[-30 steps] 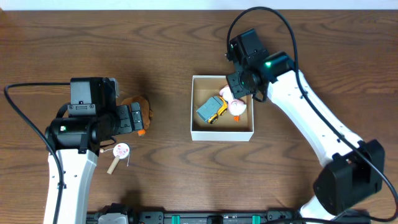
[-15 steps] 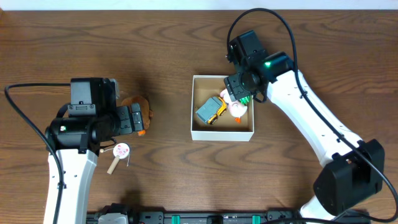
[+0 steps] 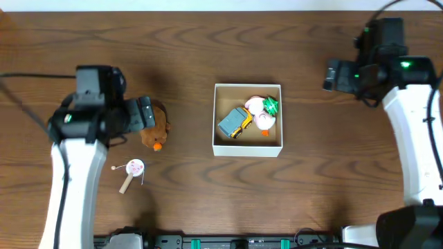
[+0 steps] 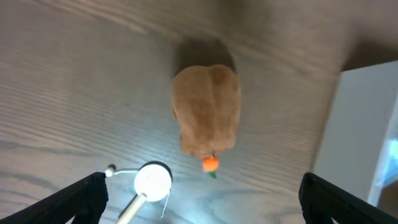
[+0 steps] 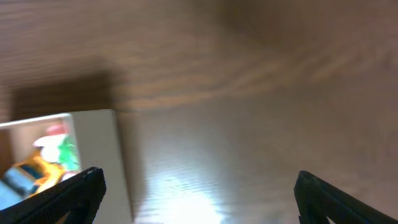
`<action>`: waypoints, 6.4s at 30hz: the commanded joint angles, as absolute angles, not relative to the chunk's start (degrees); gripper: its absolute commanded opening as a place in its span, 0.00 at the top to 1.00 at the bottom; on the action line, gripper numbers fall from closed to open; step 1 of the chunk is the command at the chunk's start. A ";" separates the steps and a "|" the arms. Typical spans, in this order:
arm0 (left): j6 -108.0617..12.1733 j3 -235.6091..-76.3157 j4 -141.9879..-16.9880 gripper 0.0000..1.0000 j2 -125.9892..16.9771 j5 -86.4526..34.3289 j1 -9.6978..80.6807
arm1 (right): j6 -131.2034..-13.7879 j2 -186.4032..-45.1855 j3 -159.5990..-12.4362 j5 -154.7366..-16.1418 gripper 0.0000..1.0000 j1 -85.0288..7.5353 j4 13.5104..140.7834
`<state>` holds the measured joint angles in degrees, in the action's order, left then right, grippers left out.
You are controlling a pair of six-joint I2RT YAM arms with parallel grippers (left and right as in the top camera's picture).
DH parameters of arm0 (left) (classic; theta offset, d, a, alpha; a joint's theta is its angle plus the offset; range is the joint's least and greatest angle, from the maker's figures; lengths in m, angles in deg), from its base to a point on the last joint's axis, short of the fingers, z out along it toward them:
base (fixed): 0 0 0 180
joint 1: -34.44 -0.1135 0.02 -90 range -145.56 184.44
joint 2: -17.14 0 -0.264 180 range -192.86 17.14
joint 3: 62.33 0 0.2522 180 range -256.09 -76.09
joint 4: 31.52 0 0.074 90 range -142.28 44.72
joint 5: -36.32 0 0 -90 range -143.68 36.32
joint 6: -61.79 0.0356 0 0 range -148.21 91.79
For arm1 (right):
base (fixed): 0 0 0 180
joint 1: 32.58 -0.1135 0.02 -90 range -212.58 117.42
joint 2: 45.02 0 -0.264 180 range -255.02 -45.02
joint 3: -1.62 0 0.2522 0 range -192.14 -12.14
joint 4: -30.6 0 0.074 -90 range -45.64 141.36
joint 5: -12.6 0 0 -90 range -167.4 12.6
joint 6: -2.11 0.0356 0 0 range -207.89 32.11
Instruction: Pack container
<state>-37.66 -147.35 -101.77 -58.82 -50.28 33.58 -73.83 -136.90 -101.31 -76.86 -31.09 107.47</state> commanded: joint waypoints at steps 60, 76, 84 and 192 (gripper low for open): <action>1.57 -154.91 -78.36 0.94 -82.34 -49.80 65.93 | -73.89 -138.91 -101.26 -79.33 0.01 -26.98 108.50; -1.29 -156.05 -77.34 0.02 -73.36 -49.93 67.96 | -74.68 -138.91 -101.26 -79.33 0.01 -26.98 108.39; -7.96 -156.05 -78.01 0.02 -68.90 -51.37 67.96 | -74.68 -138.91 -101.26 -79.35 0.01 -26.98 108.44; -21.27 -156.03 -72.46 0.18 -92.50 -54.59 68.88 | -74.88 -138.91 -101.26 -79.35 0.01 -26.98 108.89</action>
<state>-21.16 -156.27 -73.82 -91.26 -50.98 70.23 -74.31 -138.56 -101.31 -79.13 -27.02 108.87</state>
